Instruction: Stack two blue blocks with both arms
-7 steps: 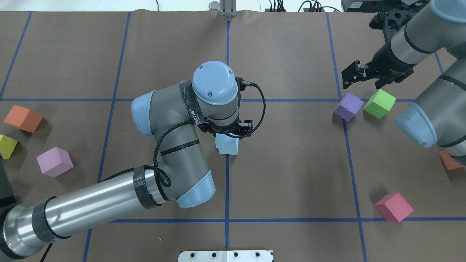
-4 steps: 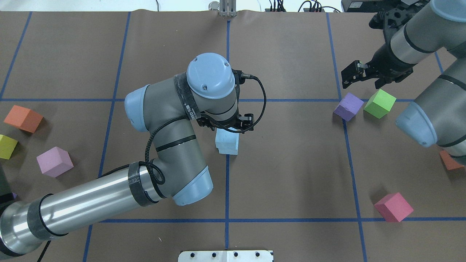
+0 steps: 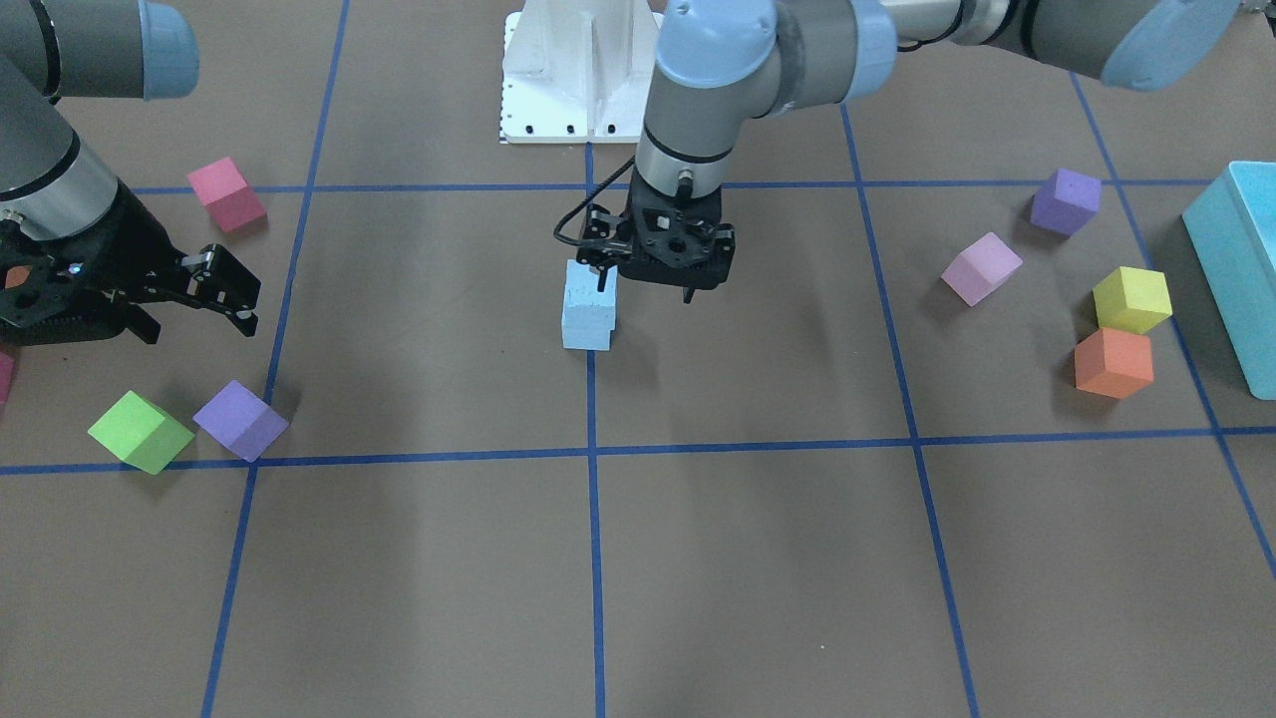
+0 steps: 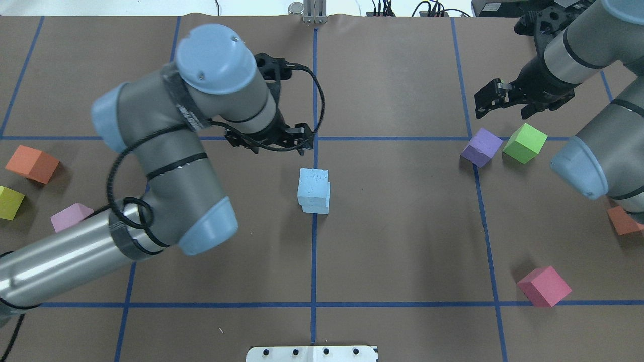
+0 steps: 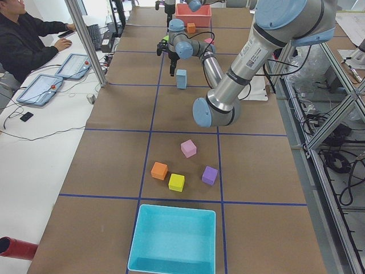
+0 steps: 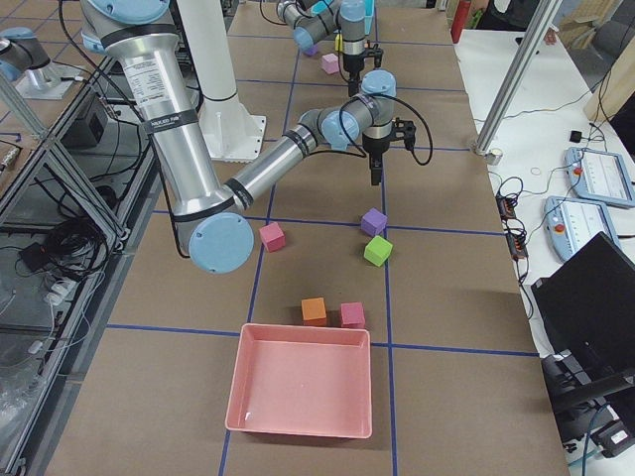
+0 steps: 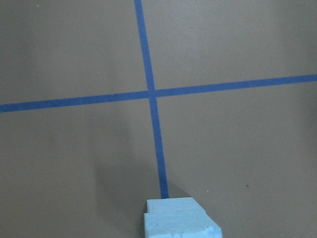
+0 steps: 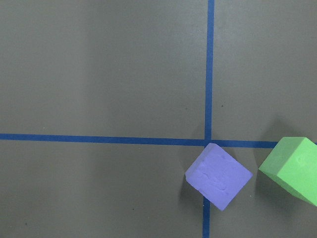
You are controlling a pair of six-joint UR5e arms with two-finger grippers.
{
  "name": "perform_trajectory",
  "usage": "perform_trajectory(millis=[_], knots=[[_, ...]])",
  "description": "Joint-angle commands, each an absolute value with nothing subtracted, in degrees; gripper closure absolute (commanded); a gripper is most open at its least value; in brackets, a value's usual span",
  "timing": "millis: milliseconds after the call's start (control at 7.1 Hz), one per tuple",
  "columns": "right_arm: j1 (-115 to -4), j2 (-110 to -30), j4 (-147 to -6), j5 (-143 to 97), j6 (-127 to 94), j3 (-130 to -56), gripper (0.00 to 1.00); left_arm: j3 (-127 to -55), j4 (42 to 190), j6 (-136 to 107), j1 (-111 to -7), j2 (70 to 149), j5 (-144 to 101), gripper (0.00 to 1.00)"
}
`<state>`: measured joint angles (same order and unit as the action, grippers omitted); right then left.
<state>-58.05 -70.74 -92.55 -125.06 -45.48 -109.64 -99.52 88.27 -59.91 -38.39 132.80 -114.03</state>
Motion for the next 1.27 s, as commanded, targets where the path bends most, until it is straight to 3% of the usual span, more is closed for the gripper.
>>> perform_trajectory(millis=[0,423,845,1127], knots=[[-64.1,-74.0,-92.9,-129.1,-37.2,-109.2,0.00,-106.8,86.2,-49.4,-45.9,124.0,-118.2,0.03],[-72.8,-80.8,-92.5,-128.8,-27.3,-106.2,0.00,-111.3,77.2,-28.1,-57.3,118.2,-119.6,0.01],[-81.6,-82.3,-92.9,-130.7,-25.0,-103.3,0.00,-110.1,77.3,-9.6,-71.1,109.3,-125.4,0.00],[-86.2,-84.1,-92.5,-130.6,-10.3,-96.5,0.00,-108.1,78.3,-8.2,-74.8,106.1,-127.0,0.00]])
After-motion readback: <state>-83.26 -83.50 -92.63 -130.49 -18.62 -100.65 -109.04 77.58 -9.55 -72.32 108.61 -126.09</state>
